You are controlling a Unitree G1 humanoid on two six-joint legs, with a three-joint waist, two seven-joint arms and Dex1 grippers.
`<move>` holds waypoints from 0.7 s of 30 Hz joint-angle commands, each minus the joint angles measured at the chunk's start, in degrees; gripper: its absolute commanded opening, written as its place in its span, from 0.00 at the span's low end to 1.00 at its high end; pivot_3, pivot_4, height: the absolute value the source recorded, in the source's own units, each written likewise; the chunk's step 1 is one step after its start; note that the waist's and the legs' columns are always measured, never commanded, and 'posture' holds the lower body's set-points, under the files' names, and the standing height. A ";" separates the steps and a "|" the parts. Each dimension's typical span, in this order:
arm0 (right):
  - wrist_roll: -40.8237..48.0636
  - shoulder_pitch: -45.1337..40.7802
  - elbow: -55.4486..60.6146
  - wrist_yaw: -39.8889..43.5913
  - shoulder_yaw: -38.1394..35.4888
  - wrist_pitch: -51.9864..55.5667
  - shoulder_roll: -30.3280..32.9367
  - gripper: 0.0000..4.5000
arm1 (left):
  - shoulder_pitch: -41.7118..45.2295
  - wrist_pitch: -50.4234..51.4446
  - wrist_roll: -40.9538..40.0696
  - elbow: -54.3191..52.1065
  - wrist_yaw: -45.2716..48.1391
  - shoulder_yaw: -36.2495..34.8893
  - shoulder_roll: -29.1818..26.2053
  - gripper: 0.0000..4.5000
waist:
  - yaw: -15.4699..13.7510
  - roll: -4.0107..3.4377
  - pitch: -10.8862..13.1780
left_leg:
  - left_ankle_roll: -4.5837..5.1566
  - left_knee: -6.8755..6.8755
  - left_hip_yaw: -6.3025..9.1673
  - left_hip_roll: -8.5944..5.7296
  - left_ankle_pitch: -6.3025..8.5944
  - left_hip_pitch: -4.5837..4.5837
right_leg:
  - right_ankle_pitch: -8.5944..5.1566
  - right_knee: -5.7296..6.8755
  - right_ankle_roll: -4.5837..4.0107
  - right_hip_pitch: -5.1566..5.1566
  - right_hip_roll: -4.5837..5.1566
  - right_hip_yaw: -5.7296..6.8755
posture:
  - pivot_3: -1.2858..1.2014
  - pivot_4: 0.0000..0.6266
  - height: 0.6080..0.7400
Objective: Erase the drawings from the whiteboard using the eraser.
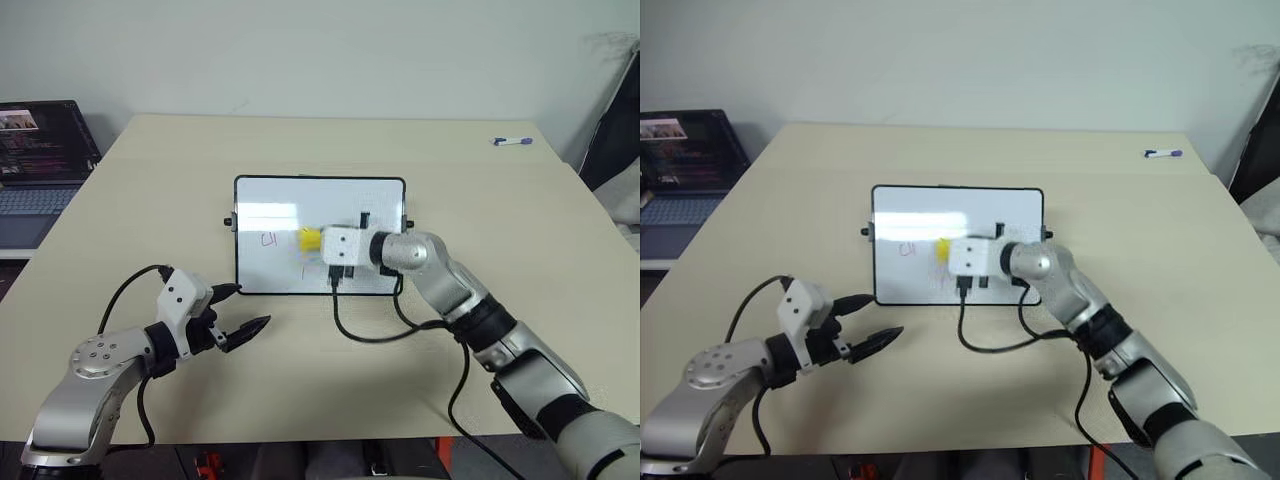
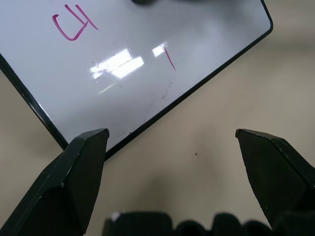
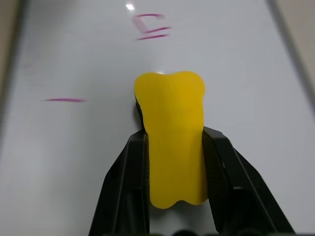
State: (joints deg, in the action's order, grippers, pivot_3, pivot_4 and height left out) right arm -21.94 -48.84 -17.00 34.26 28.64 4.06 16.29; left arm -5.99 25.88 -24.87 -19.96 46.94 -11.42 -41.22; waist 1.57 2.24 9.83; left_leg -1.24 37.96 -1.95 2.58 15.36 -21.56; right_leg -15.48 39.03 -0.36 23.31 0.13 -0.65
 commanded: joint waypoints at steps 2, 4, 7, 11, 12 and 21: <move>-0.96 0.47 -2.07 0.80 -0.21 0.76 0.03 0.25 | 0.14 0.24 -0.29 -2.08 0.09 0.38 -0.26 1.00 | 0.05 0.01 -0.01 | 0.00 -0.01 -0.02 0.00 0.01 -0.02 | -0.01 -0.03 -0.02 0.00 0.00 -0.02 | 0.52 0.24 1.00; -0.07 1.71 -1.16 4.28 0.46 2.82 0.14 0.25 | 0.03 0.54 -0.30 -2.57 -0.15 0.50 -0.18 1.00 | 0.16 0.01 -0.01 | 0.00 -0.04 -0.05 0.00 0.02 -0.03 | -0.01 -0.05 -0.02 0.00 0.00 -0.07 | 0.52 0.24 1.00; -0.07 3.80 1.98 10.79 2.51 4.00 2.24 0.25 | 0.04 1.09 -0.47 -3.06 -0.37 0.52 -0.23 1.00 | 0.18 0.01 -0.01 | 0.00 -0.09 -0.03 0.01 0.02 -0.01 | -0.01 -0.06 -0.02 0.01 0.00 -0.04 | 0.52 0.24 1.00; -1.74 5.17 5.88 13.82 4.09 1.88 5.45 0.25 | -0.61 1.80 -0.64 -3.52 -0.25 0.01 -0.65 1.00 | 0.03 0.00 0.00 | 0.00 -0.08 -0.01 0.00 0.02 -0.02 | -0.02 -0.08 -0.01 0.00 0.02 -0.01 | 0.52 0.24 1.00; -2.31 4.71 5.70 11.73 3.56 1.06 5.12 0.25 | -0.89 1.86 -0.62 -3.46 -0.16 -0.19 -0.76 1.00 | 0.08 -0.01 0.01 | 0.00 -0.08 -0.02 0.00 0.02 -0.02 | -0.03 -0.08 0.00 0.00 0.02 -0.02 | 0.52 0.24 1.00; -9.89 8.32 6.25 5.73 9.06 -9.49 5.51 0.25 | -5.40 -1.48 1.31 -2.13 3.62 -1.31 -4.10 1.00 | 0.01 -0.02 0.01 | 0.00 -0.09 -0.04 0.02 0.01 -0.04 | -0.20 -0.05 0.15 0.08 0.01 -0.03 | 0.52 0.24 1.00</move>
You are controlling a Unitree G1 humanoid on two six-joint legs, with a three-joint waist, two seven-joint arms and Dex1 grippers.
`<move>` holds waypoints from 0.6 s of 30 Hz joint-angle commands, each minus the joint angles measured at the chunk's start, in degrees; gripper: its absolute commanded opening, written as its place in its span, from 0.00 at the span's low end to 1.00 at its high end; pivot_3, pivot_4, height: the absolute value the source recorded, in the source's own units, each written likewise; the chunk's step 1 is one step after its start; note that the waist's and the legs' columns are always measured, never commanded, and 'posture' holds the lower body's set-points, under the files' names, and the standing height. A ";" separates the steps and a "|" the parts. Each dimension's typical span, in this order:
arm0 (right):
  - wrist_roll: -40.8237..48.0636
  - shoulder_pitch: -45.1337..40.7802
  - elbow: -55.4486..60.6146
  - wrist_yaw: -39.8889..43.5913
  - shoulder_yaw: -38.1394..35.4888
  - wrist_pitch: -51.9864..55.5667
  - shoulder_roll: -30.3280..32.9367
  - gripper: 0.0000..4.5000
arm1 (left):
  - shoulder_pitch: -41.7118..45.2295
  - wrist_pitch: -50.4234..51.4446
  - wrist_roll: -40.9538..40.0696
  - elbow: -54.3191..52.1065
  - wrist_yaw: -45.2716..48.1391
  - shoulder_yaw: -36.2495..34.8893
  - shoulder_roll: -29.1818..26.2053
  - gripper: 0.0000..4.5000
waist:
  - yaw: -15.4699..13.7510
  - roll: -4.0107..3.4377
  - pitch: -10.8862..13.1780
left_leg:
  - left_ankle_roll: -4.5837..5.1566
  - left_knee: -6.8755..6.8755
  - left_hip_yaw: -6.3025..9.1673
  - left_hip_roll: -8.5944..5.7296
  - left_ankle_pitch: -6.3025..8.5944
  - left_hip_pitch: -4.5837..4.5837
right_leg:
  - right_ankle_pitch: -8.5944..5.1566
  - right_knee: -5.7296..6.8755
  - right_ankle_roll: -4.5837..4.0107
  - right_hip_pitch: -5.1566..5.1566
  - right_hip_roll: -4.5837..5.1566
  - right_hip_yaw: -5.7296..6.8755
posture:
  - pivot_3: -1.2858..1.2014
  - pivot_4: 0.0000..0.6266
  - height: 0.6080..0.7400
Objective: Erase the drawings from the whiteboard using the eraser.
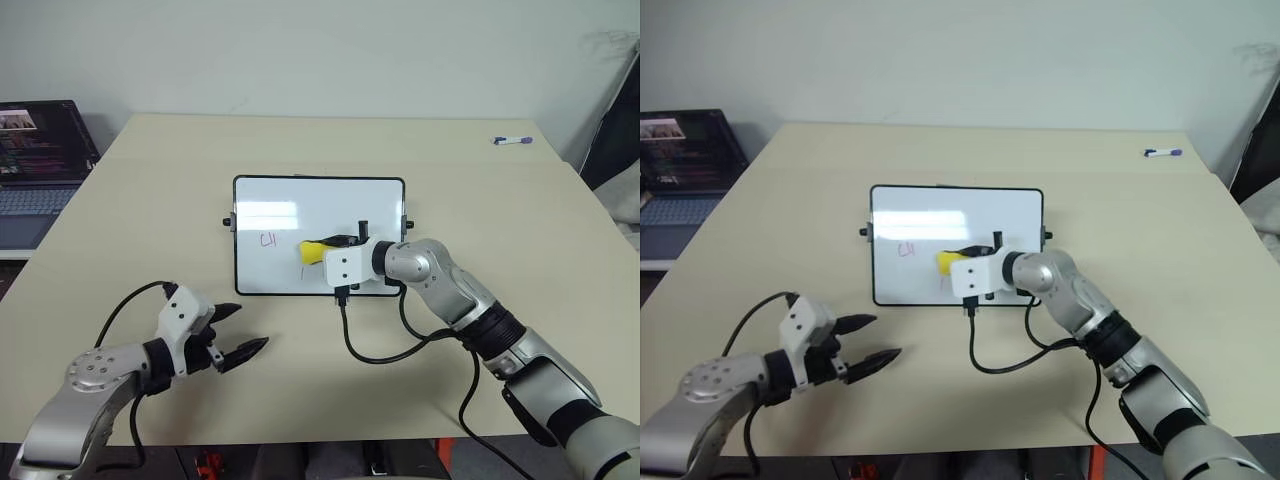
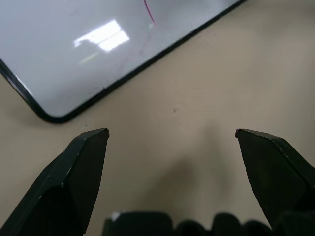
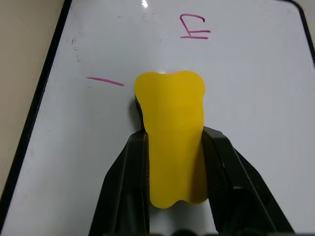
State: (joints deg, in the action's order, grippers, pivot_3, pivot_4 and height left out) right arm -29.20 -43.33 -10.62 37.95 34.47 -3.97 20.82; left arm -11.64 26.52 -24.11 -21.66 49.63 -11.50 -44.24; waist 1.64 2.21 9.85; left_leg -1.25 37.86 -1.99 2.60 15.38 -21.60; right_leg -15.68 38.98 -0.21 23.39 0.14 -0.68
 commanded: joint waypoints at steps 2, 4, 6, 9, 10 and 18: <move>-3.13 4.09 0.46 2.96 4.07 -1.77 1.06 0.25 | 0.61 -2.34 0.52 -0.28 0.85 -0.83 -0.81 1.00 | -0.10 0.00 0.00 | 0.00 -0.02 0.01 0.00 0.00 -0.01 | -0.03 -0.01 -0.04 0.00 0.00 0.00 | 0.52 0.24 1.00; -3.50 4.17 0.48 2.73 3.80 -1.51 0.66 0.25 | 1.03 -2.43 0.45 -0.39 0.79 -0.32 -0.42 1.00 | -0.04 -0.01 0.01 | 0.00 -0.02 -0.01 0.00 0.01 -0.04 | -0.03 -0.01 -0.04 0.01 0.00 -0.01 | 0.52 0.24 1.00; -3.70 3.25 -0.31 0.70 2.47 -1.11 -0.18 0.25 | 1.04 -2.49 0.48 -0.59 0.77 -0.01 -0.14 1.00 | 0.00 -0.02 0.01 | 0.00 -0.02 -0.01 0.00 0.00 -0.04 | -0.02 -0.01 -0.02 0.02 0.00 -0.01 | 0.52 0.24 1.00; -3.81 1.45 -2.34 -3.51 0.08 -0.58 -1.60 0.25 | 0.68 -3.05 0.66 -0.16 1.04 0.08 0.08 1.00 | 0.03 -0.02 0.02 | 0.00 -0.01 0.01 0.01 0.00 -0.03 | -0.02 0.00 -0.02 0.02 0.00 0.02 | 0.52 0.24 1.00; -3.76 0.60 -3.40 -4.90 -0.71 -0.44 -1.89 0.25 | 0.58 -3.40 0.75 0.23 1.23 0.00 0.14 1.00 | 0.05 -0.02 0.02 | 0.00 -0.01 0.01 0.01 0.00 -0.03 | -0.02 0.01 -0.02 0.03 0.00 0.02 | 0.52 0.24 1.00; -2.64 0.34 -4.76 -2.46 0.02 -2.43 -0.73 0.25 | 0.12 -6.11 1.22 4.07 2.16 -0.85 0.20 1.00 | -0.16 -0.04 0.03 | 0.00 -0.01 0.01 -0.01 0.00 -0.08 | 0.09 -0.01 -0.22 0.06 0.01 0.00 | 0.52 0.24 1.00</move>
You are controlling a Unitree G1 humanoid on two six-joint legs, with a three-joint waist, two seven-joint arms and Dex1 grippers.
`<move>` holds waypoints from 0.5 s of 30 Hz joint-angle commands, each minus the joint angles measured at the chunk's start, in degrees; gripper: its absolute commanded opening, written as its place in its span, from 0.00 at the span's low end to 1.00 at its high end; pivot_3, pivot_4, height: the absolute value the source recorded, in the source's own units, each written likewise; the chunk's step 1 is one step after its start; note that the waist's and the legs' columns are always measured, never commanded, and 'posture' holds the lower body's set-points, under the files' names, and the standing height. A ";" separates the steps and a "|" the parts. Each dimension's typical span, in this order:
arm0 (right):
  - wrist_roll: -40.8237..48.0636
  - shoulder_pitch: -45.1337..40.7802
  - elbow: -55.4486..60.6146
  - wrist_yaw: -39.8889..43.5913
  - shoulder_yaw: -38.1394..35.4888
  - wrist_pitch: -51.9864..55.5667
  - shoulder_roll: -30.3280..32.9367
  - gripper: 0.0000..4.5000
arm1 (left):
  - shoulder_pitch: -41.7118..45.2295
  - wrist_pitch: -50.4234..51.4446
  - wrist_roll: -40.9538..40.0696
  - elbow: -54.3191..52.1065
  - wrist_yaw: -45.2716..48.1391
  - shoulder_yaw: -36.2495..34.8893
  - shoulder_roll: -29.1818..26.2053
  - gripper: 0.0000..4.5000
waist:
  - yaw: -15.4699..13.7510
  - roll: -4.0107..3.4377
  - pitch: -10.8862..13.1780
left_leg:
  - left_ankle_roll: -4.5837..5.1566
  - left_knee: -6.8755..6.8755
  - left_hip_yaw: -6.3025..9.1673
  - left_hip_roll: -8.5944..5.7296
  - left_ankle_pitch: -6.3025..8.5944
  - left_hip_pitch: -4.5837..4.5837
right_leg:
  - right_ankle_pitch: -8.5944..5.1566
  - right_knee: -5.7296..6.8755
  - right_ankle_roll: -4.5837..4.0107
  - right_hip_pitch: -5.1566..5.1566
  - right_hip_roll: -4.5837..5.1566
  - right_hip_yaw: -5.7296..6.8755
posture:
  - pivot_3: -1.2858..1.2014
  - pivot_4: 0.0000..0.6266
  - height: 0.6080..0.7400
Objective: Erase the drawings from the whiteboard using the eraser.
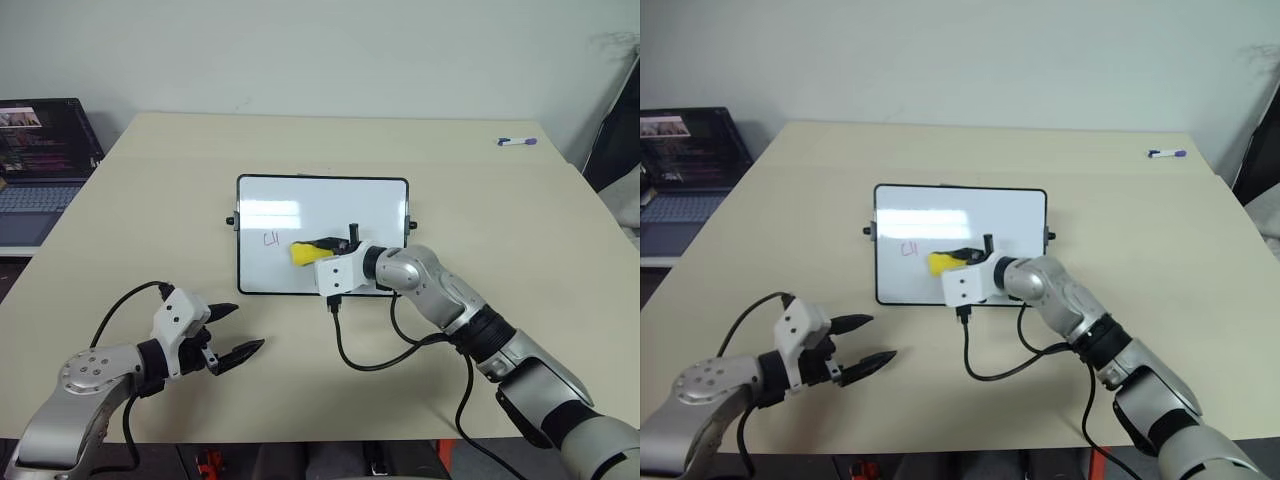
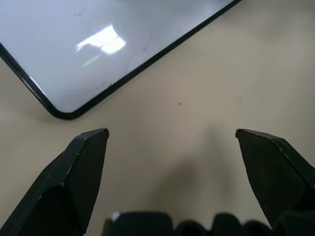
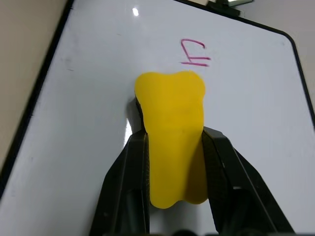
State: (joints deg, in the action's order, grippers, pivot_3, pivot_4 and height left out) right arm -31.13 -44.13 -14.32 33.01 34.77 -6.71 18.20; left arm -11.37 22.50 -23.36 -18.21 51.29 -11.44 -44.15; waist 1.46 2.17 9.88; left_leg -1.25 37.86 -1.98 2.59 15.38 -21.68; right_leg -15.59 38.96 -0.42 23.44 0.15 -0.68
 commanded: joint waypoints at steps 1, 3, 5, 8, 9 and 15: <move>-0.32 1.89 -0.34 3.75 0.24 0.10 2.00 0.25 | -0.25 -2.52 0.64 1.16 0.50 -0.91 0.14 1.00 | 0.00 0.01 -0.01 | 0.00 0.00 0.00 0.00 0.00 -0.01 | 0.03 0.00 -0.05 0.01 0.00 0.01 | 0.52 0.24 1.00; 0.23 3.15 0.96 5.91 1.25 -0.74 2.31 0.25 | -0.34 -3.03 0.80 1.83 0.38 -0.96 0.25 1.00 | 0.00 0.01 -0.01 | 0.00 -0.02 0.01 0.00 0.00 -0.02 | 0.02 -0.02 -0.06 0.01 0.00 0.02 | 0.52 0.24 1.00; 0.90 4.05 2.48 6.42 0.65 -0.32 1.94 0.25 | -0.18 -3.10 0.61 1.92 -0.17 -1.37 0.56 1.00 | 0.04 0.00 0.00 | 0.01 -0.03 0.02 0.00 0.01 -0.02 | 0.01 -0.02 -0.06 0.01 0.00 0.04 | 0.52 0.24 1.00; 3.34 4.91 4.53 7.48 -1.63 1.03 1.06 0.25 | 0.24 -3.18 0.57 1.56 -1.00 -2.15 0.86 1.00 | 0.09 0.01 0.00 | 0.01 -0.03 0.01 0.01 0.01 -0.06 | 0.00 -0.01 -0.02 0.04 0.00 0.04 | 0.52 0.24 1.00; 4.39 5.09 5.22 8.03 -2.32 1.32 0.89 0.25 | 0.39 -3.17 0.52 1.44 -1.31 -2.44 0.90 1.00 | 0.10 0.01 0.00 | 0.01 -0.03 0.01 0.01 0.01 -0.06 | -0.02 -0.01 0.01 0.05 0.00 0.04 | 0.52 0.24 1.00; 24.47 14.33 22.89 20.11 -11.71 20.69 1.16 0.25 | 1.22 -0.48 -1.95 -1.32 -3.73 -5.71 1.40 1.00 | -0.03 0.00 0.04 | -0.09 -0.05 0.12 0.02 0.09 -0.27 | -0.02 -0.03 0.01 0.13 0.02 0.14 | 0.52 0.24 1.00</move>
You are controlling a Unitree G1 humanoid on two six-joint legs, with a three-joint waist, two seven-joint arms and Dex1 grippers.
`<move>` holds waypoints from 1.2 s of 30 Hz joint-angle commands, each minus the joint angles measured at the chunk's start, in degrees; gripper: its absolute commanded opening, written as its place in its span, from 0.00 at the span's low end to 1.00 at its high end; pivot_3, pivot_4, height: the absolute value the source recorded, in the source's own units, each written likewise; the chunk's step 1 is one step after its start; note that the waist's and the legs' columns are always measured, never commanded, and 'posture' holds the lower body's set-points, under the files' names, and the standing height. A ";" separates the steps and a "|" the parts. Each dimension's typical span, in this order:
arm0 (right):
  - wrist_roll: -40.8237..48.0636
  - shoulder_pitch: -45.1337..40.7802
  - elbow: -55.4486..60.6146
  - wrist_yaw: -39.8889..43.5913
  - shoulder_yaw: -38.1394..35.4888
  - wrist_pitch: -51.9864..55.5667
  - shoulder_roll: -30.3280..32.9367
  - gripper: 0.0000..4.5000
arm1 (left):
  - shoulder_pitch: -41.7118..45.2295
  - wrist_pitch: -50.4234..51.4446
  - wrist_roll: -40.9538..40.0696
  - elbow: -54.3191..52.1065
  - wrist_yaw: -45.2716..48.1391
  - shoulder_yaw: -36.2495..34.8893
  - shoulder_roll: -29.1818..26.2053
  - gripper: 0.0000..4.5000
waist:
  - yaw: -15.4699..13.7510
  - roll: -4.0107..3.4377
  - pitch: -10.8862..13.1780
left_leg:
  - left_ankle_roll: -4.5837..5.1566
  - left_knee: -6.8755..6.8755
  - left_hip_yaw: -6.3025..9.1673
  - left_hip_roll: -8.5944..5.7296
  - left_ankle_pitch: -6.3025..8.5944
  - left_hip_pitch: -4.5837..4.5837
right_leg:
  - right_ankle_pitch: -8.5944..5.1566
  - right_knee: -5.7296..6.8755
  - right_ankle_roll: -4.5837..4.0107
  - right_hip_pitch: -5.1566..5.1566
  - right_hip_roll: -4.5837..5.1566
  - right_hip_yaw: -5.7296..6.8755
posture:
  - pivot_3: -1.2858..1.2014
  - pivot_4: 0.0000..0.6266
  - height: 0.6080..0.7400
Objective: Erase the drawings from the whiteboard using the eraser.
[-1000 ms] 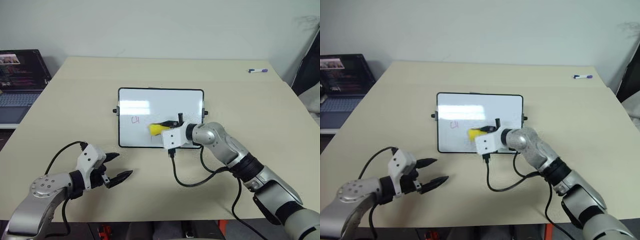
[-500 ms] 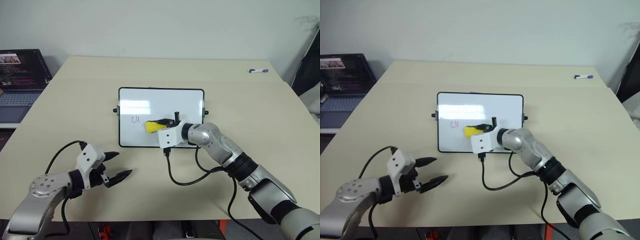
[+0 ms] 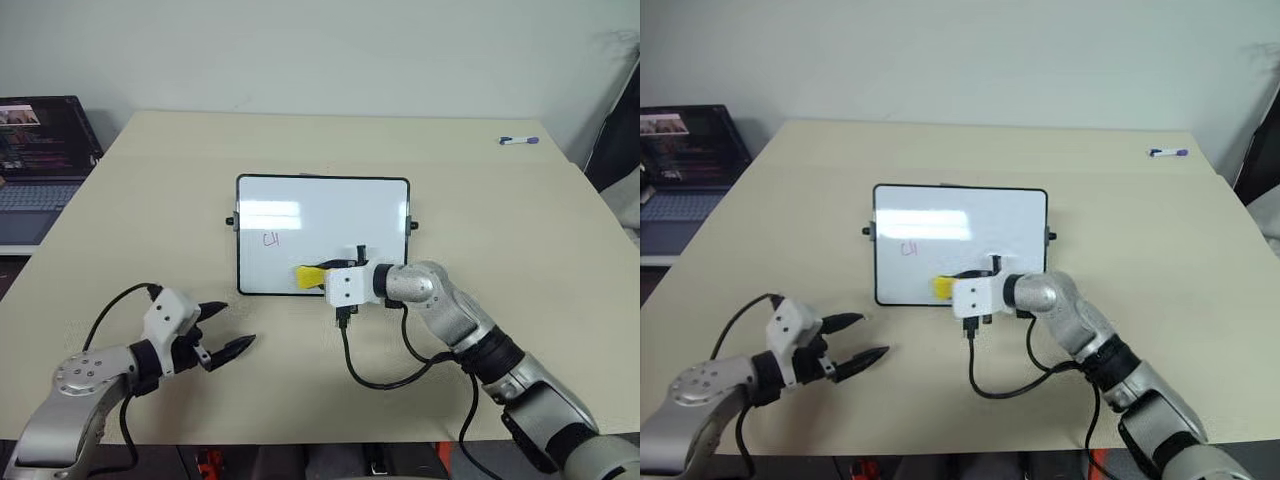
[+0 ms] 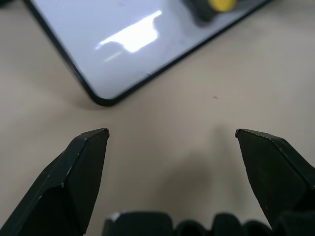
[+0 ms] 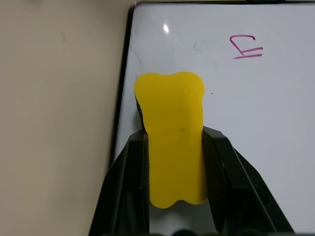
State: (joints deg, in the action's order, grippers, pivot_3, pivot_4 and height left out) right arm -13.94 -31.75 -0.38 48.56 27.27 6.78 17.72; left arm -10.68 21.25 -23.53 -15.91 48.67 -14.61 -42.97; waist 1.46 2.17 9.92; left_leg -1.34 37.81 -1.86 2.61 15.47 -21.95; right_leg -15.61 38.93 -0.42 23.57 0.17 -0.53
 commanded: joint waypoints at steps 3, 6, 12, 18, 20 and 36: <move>11.22 5.29 15.21 5.62 -7.59 13.46 4.36 0.25 | 1.39 2.47 -2.88 -5.27 -2.78 -3.55 0.35 1.00 | 0.06 -0.02 0.02 | -0.11 0.00 0.01 0.00 0.10 -0.04 | -0.04 -0.07 0.07 0.01 0.03 0.02 | 0.52 0.24 1.00; 14.46 8.12 19.46 3.97 -10.93 18.70 5.36 0.25 | 2.95 5.34 -4.85 -7.62 -4.81 -4.43 0.61 1.00 | 0.08 0.01 0.04 | -0.13 -0.01 0.03 0.00 0.13 -0.04 | -0.07 -0.07 0.11 0.01 0.03 0.04 | 0.52 0.24 1.00; 17.05 10.05 22.15 -2.68 -13.32 23.78 1.92 0.25 | 6.32 10.79 -8.56 -10.15 -7.94 -4.53 1.32 1.00 | 0.40 0.00 0.06 | -0.14 -0.02 0.03 0.00 0.13 -0.01 | -0.18 -0.04 0.27 0.01 -0.01 0.03 | 0.52 0.24 1.00; 17.70 9.59 21.96 -5.96 -12.54 23.48 0.42 0.25 | 8.32 12.89 -9.63 -10.26 -8.88 -4.48 1.60 1.00 | 0.29 0.00 0.06 | -0.15 -0.02 0.02 -0.02 0.13 -0.03 | -0.18 -0.06 0.27 0.01 -0.02 0.01 | 0.52 0.24 1.00; 17.96 9.44 21.65 -6.61 -12.38 22.90 0.17 0.25 | 8.59 13.06 -9.56 -10.06 -9.03 -4.51 1.69 1.00 | 0.28 0.00 0.06 | -0.15 -0.01 0.01 -0.02 0.13 -0.04 | -0.18 -0.06 0.27 0.01 -0.02 0.00 | 0.52 0.24 1.00; 5.54 -2.74 9.87 -11.24 -2.87 8.45 -0.18 0.25 | 6.41 11.97 -7.13 -7.47 -11.41 -4.91 2.46 1.00 | 0.36 0.00 0.06 | -0.15 -0.01 -0.02 -0.02 0.13 -0.01 | -0.15 -0.02 0.20 0.06 -0.06 -0.04 | 0.52 0.24 1.00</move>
State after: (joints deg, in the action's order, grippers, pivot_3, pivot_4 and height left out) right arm -7.06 -32.40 9.74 37.65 23.64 18.32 18.28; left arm -4.73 34.45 -30.52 -22.43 37.60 -18.26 -40.82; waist 1.82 2.17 9.98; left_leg -1.49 37.81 -1.88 2.59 15.60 -21.97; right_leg -15.74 38.91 -0.24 23.64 0.11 -0.57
